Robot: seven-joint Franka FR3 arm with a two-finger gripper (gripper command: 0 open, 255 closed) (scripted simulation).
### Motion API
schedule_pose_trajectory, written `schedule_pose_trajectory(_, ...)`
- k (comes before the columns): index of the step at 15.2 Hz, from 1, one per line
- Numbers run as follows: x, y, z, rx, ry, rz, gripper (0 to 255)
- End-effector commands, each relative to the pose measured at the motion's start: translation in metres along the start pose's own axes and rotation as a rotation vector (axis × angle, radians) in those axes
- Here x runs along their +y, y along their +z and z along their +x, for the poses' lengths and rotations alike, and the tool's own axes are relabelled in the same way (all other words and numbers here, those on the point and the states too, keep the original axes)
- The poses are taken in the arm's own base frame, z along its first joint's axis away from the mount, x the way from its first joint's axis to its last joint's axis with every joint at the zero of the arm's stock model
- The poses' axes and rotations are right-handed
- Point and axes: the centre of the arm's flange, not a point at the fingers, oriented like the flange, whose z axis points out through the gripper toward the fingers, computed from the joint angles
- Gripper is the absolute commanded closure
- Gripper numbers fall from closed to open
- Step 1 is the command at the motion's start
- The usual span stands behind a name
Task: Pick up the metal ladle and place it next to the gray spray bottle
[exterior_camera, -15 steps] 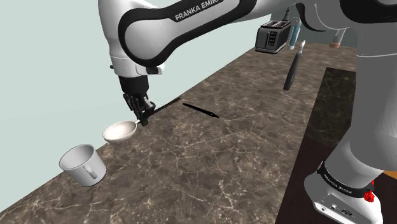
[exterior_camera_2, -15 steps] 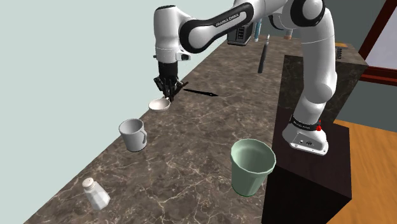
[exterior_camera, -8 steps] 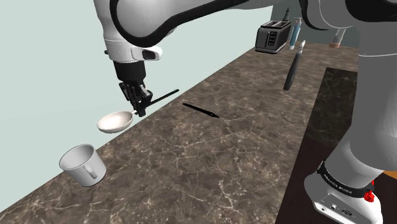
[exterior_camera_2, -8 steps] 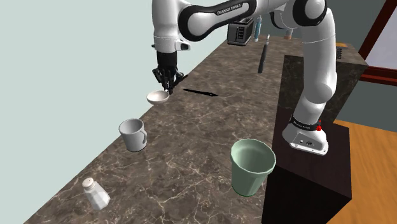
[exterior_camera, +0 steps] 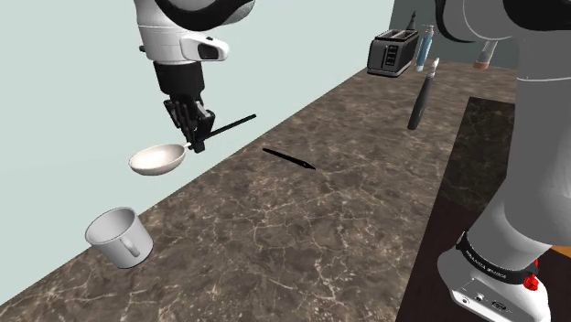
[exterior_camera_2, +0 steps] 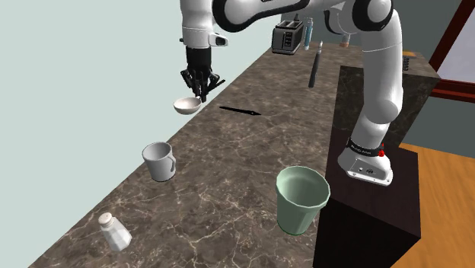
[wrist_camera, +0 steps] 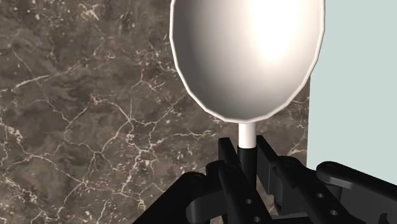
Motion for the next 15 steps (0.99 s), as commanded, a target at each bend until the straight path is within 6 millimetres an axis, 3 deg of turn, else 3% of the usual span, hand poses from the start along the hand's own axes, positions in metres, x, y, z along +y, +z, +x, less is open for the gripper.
schedule_pose_trajectory(1,-0.002,-0.01,-0.001,0.0,0.0,0.0,255)
schedule_pose_trajectory(15,-0.002,-0.083,-0.009,0.0,0.0,0.0,255)
